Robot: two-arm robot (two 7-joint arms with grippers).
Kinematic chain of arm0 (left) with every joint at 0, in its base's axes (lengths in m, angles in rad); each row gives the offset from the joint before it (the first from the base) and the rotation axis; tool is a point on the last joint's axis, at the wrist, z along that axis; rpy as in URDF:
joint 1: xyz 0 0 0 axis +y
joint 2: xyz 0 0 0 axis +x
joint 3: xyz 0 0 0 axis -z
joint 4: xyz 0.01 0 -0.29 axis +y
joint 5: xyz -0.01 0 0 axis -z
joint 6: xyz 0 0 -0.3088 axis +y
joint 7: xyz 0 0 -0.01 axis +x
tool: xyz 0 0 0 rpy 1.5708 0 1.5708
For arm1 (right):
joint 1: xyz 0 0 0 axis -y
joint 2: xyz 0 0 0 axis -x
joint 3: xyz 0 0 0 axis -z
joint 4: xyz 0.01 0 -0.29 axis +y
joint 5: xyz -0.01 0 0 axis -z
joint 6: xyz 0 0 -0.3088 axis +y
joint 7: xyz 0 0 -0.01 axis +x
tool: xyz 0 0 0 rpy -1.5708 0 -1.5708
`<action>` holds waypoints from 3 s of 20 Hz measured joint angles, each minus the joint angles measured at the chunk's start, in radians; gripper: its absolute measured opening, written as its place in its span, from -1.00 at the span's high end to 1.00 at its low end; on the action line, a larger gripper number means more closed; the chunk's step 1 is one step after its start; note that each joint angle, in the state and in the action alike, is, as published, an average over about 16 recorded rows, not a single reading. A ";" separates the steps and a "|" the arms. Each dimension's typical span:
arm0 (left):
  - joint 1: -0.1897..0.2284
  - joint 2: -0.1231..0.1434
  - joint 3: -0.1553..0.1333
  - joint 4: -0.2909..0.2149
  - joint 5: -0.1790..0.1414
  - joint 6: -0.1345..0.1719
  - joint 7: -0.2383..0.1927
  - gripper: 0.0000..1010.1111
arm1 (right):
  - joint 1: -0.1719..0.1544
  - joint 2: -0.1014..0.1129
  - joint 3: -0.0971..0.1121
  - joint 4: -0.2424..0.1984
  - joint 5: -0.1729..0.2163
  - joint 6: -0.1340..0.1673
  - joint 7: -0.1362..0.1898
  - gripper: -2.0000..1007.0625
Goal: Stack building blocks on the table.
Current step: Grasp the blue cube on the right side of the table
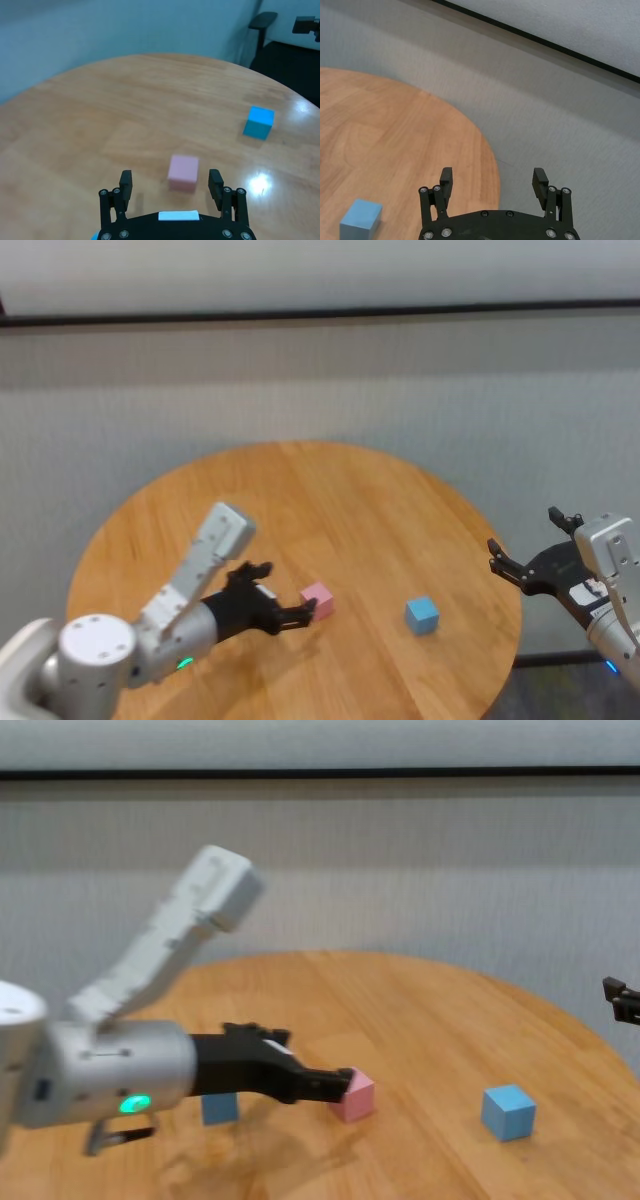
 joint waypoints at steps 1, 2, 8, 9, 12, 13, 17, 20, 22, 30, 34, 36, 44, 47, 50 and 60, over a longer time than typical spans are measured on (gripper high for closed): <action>0.016 0.015 -0.009 -0.026 -0.004 0.005 0.003 -0.96 | 0.000 0.000 0.000 0.000 0.000 0.000 0.000 -0.99; 0.032 0.030 -0.018 -0.052 -0.008 0.010 0.005 -0.97 | 0.000 0.000 0.000 0.000 0.000 0.000 0.000 -0.99; 0.141 0.126 -0.086 -0.212 -0.039 0.032 0.026 -0.98 | 0.000 0.000 0.000 0.000 0.000 0.000 0.000 -1.00; 0.160 0.141 -0.098 -0.235 -0.044 0.033 0.030 -0.98 | 0.000 0.000 0.000 0.000 0.000 0.000 0.000 -1.00; 0.212 0.182 -0.135 -0.299 -0.055 0.027 0.043 -0.98 | 0.000 0.000 0.000 0.000 0.000 0.000 0.000 -1.00; 0.228 0.194 -0.147 -0.316 -0.059 0.025 0.047 -0.98 | 0.000 0.000 0.000 0.000 0.000 0.000 0.000 -1.00; 0.278 0.228 -0.186 -0.372 -0.072 0.019 0.058 -0.98 | -0.001 0.000 0.000 -0.002 0.000 0.001 -0.001 -1.00; 0.303 0.245 -0.205 -0.401 -0.079 0.014 0.064 -0.98 | -0.007 -0.002 0.001 -0.014 -0.002 0.010 -0.006 -1.00; 0.314 0.252 -0.214 -0.413 -0.081 0.011 0.066 -0.98 | -0.013 -0.005 0.002 -0.026 -0.003 0.023 -0.012 -1.00; 0.315 0.252 -0.214 -0.412 -0.081 0.009 0.066 -0.98 | -0.047 -0.037 0.008 -0.097 -0.002 0.120 -0.039 -1.00; 0.309 0.248 -0.210 -0.406 -0.081 0.011 0.065 -0.98 | -0.068 -0.070 0.016 -0.132 0.012 0.186 -0.053 -1.00; 0.307 0.247 -0.209 -0.403 -0.081 0.012 0.064 -0.98 | -0.076 -0.089 0.022 -0.143 0.024 0.217 -0.057 -1.00; 0.302 0.243 -0.205 -0.397 -0.080 0.015 0.063 -0.98 | -0.103 -0.173 0.057 -0.164 0.088 0.313 -0.077 -1.00; 0.301 0.243 -0.204 -0.395 -0.080 0.015 0.063 -0.98 | -0.112 -0.199 0.071 -0.168 0.108 0.337 -0.081 -1.00; 0.300 0.242 -0.204 -0.394 -0.080 0.015 0.063 -0.98 | -0.120 -0.218 0.080 -0.173 0.119 0.356 -0.082 -1.00; 0.298 0.241 -0.203 -0.393 -0.080 0.016 0.062 -0.98 | -0.140 -0.248 0.083 -0.195 0.113 0.398 -0.070 -0.99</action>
